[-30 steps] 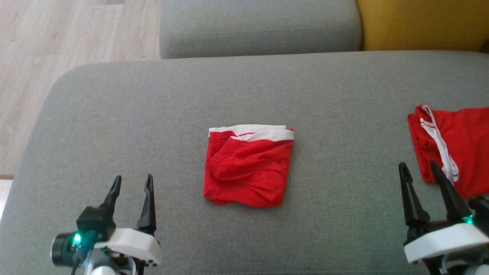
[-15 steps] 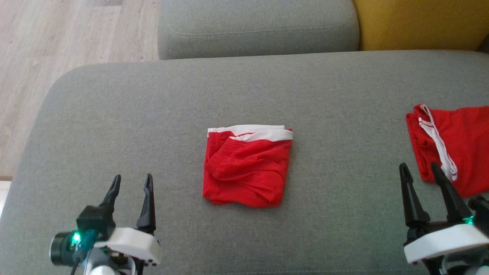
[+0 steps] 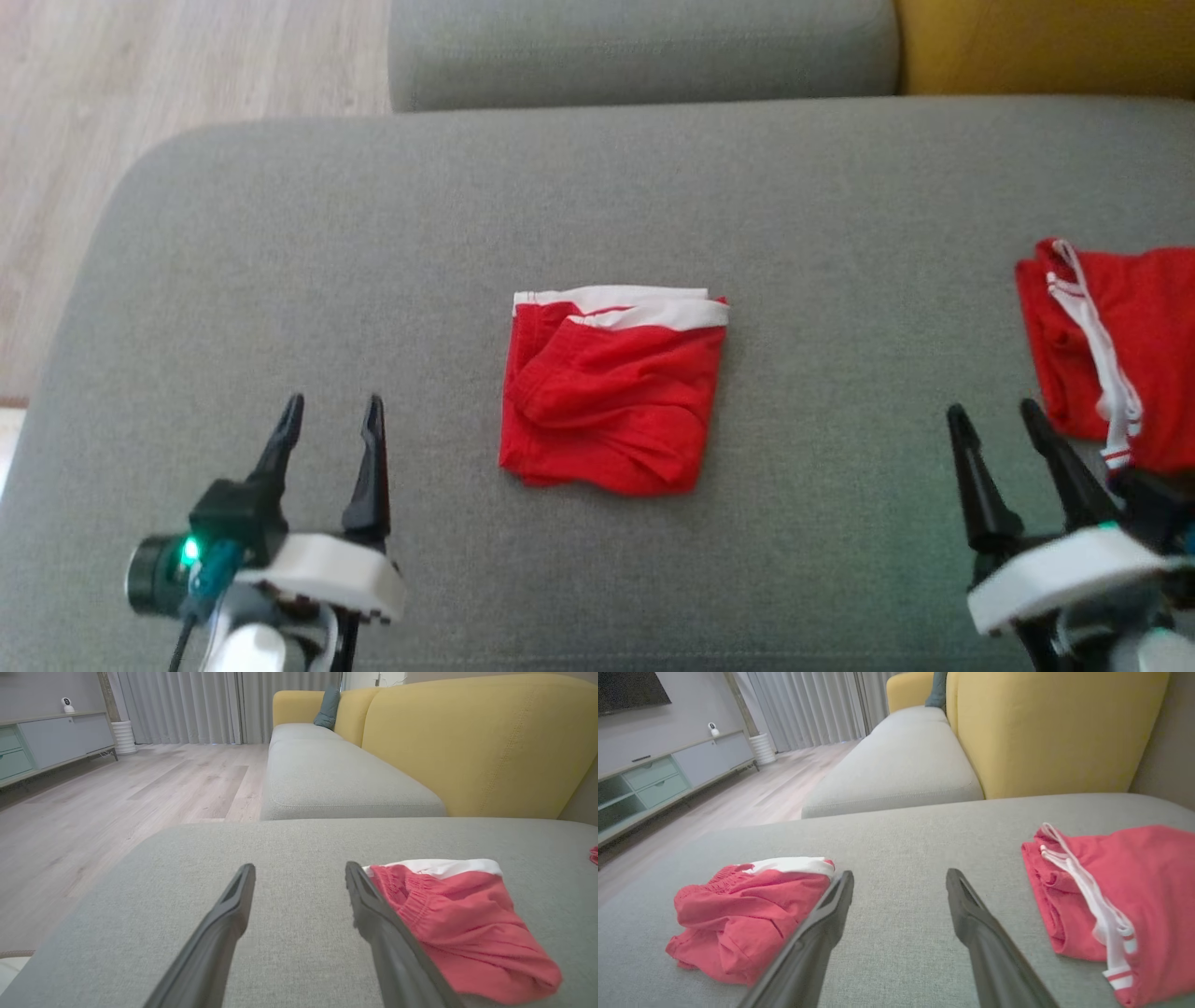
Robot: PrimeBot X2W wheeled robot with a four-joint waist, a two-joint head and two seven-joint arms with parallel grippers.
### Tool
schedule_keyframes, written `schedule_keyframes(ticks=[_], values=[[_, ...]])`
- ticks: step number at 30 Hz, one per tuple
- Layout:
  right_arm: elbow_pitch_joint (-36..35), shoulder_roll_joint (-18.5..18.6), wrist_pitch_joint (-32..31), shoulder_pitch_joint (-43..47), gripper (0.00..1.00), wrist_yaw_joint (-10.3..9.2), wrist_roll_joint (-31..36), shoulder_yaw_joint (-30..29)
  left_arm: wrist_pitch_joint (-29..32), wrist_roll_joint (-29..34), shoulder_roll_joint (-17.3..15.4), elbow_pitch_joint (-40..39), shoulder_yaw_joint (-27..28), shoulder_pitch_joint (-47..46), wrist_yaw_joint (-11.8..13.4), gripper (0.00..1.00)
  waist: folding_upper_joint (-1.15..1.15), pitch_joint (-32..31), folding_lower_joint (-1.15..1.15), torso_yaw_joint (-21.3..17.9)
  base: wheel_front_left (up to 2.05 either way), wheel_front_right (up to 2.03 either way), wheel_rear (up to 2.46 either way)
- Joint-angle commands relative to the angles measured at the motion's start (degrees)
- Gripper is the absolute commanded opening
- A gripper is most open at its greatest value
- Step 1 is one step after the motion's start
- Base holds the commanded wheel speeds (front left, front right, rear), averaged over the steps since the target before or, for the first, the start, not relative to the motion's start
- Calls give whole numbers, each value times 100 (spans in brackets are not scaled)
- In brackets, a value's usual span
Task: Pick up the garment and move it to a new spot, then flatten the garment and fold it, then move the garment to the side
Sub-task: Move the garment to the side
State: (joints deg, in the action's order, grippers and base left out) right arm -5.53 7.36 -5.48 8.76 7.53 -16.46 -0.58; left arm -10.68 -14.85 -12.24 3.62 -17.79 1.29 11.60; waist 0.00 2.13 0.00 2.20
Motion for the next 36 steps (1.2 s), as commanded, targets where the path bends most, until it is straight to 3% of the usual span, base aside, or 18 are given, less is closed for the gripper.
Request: schedule_keyframes(ticks=[1,6,14,20,26,27,28,29,36], values=[[-98,147,-23,-443,100,-4,-50,166,-52,39,-78,-232,196,-441,28,100,0,163,0,67,0,0,0],[652,145,-118,-1129,100,-4,-223,753,-108,91,-15,-274,114,-786,-10,100,0,564,0,254,0,0,0],[2081,-294,-104,-2200,100,-4,-590,1708,-252,140,96,-116,12,-1211,-82,100,0,985,0,528,0,0,0],[3154,-433,-418,-2515,100,-4,-698,1825,-360,139,208,-33,-6,-1347,-98,100,0,1064,0,681,0,0,0],[3573,-445,-681,-2600,100,-4,-924,1891,-413,199,250,-38,-11,-1363,-116,100,0,1058,0,718,0,0,0],[3608,-446,-732,-2613,78,-4,-953,1900,-417,203,257,-37,-8,-1362,-119,100,0,1056,0,715,0,0,0],[3617,-446,-760,-2628,29,-4,-977,1916,-419,208,262,-36,-7,-1363,-123,100,0,1056,0,711,0,0,0],[3620,-446,-806,-2642,0,-4,-1005,1946,-422,212,267,-36,-4,-1365,-127,100,0,1058,0,706,0,0,0],[3347,-447,-942,-2681,0,-4,-839,2059,-429,252,276,-24,38,-1359,-139,100,0,1010,0,583,0,0,0]])
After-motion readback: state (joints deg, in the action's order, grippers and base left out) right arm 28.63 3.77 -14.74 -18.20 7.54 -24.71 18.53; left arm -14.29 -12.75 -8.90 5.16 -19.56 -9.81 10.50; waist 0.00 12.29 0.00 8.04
